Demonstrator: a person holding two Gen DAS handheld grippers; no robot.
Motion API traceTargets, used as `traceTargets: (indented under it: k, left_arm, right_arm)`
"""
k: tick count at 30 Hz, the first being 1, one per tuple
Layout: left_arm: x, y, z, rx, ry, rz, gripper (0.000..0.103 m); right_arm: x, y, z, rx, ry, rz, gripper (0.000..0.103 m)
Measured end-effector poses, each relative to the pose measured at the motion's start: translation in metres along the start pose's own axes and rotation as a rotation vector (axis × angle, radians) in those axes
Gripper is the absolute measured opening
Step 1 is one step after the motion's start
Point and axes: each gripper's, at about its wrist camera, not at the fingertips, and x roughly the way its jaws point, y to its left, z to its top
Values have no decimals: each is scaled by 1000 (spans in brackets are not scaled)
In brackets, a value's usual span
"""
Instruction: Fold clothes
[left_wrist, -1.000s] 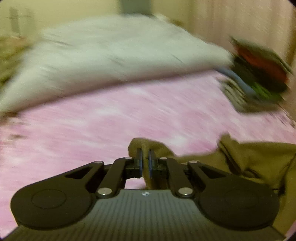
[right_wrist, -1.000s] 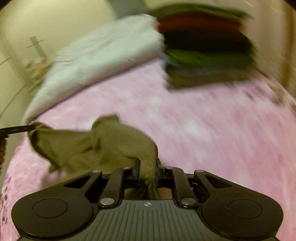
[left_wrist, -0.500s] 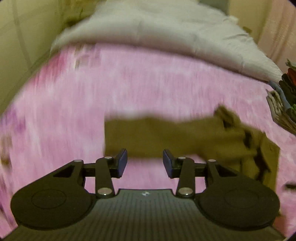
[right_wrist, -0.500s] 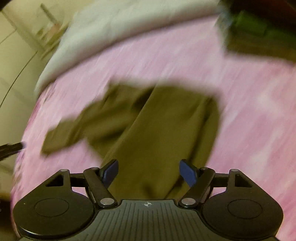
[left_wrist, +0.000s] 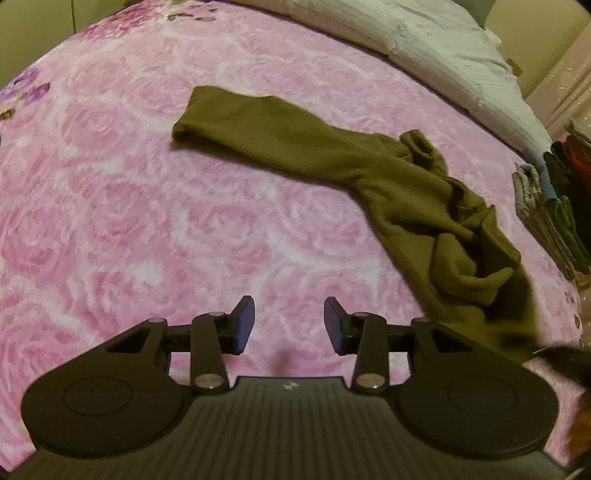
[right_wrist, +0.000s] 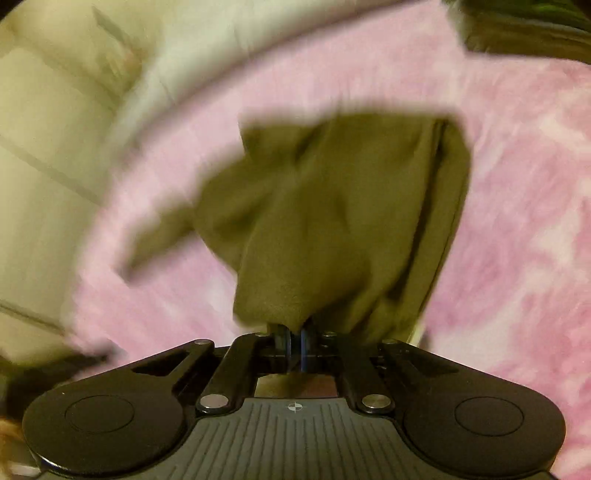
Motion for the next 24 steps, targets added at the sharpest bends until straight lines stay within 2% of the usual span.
traceTargets:
  k: [2,5,6,7,8,9,10,12,14,15,17,18,22,23,24]
  left_arm:
    - [-1,-8,3,10,-5,-24,35]
    - [4,-23,4,15,5,-69,36]
    - [8,-28,3,12,11,-82,37]
    - [14,-34,2,5,25,-99,39]
    - [20,-40,0,-3,41,-115,40]
    - [27,-46,-2,-14,59,-132,41]
    - [35,-51,-4,-30,75,-152,43]
    - [49,-61,-10,-67,105,-192,46]
    - [65,-69,-14,-109,134,-222,46]
    - [72,-73,-15,-133,147,-231,46]
    - [82,-80,-18,-164,171,-246,46]
    - [84,-83,-20,-164,177,-248,46]
    - [73,-80,-25,-145,171,-232,46]
    - [68,-75,-26,-153,167,-222,46]
    - [63,-69,-27,-160,164,-212,46]
  right_arm:
    - [-58,-35,29,54,-137,-11,2]
    - [-134,-109,66,207,-342,-210,3]
    - [-150,-136,73,277,-379,-318,3]
    - [-163,-164,78,353,-404,-438,25]
    - [-177,-191,83,429,-429,-558,72]
    - [-185,-209,79,493,-445,-603,83]
    - [-192,-222,72,553,-458,-623,83]
    - [-180,-227,52,585,-411,-499,82]
    - [-155,-220,29,576,-315,-350,82]
    - [-133,-209,15,553,-238,-262,82]
    - [-85,-176,-13,455,-83,-126,62]
    - [-57,-155,-24,390,-3,-72,62]
    - [12,-95,-45,183,80,-27,62]
    - [28,-81,-50,133,97,-19,59]
    - [40,-73,-54,84,96,-15,40]
